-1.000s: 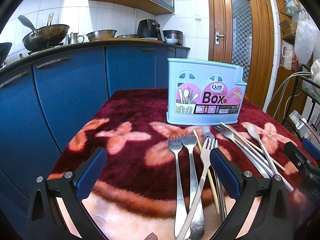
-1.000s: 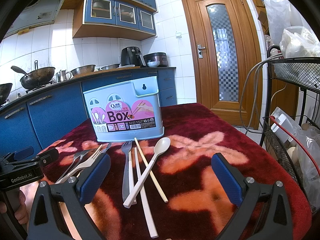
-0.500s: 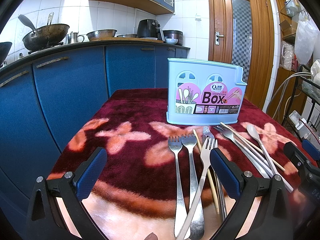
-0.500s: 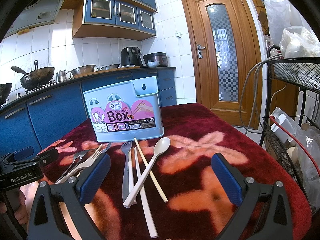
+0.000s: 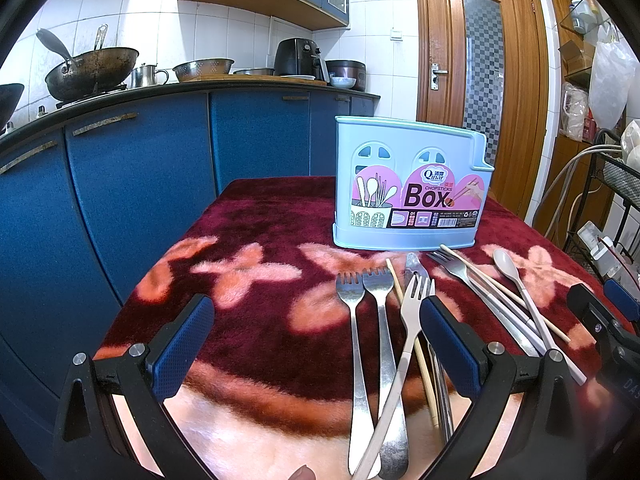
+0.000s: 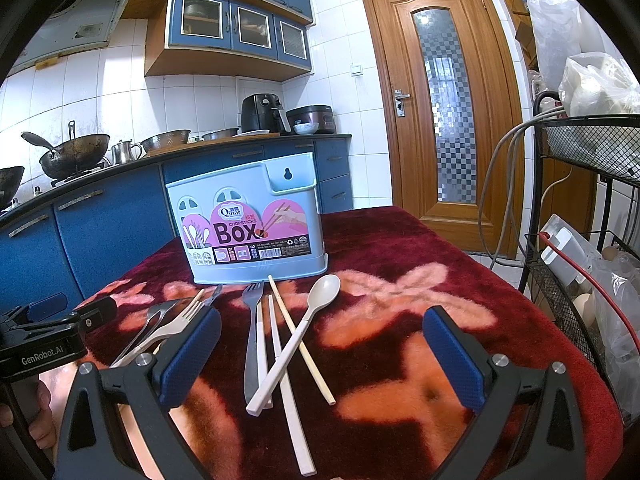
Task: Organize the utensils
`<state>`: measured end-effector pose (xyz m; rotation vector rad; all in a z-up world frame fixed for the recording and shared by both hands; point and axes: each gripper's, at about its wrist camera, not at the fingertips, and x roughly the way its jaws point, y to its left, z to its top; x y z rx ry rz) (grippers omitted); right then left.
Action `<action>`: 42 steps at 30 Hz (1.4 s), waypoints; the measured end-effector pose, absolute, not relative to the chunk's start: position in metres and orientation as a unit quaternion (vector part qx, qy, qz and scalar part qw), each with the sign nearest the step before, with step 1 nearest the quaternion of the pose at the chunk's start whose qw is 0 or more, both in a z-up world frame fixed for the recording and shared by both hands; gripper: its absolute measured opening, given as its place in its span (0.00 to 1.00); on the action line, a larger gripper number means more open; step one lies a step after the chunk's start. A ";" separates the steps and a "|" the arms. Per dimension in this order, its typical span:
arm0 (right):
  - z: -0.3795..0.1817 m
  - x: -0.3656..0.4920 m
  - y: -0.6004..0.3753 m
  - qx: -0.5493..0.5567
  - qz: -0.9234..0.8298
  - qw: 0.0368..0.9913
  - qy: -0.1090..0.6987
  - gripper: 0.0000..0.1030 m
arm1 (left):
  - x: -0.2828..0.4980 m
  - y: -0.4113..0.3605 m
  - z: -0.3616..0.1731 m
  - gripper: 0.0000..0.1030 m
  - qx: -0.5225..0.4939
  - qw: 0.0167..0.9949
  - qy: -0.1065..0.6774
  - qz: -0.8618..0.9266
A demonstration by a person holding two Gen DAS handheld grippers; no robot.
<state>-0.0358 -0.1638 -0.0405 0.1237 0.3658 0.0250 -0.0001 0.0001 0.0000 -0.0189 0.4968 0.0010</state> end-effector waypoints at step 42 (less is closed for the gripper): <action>-0.023 0.053 -0.182 0.040 0.070 0.902 0.423 0.86 | 0.068 -0.003 0.009 0.95 0.070 0.916 0.391 -0.055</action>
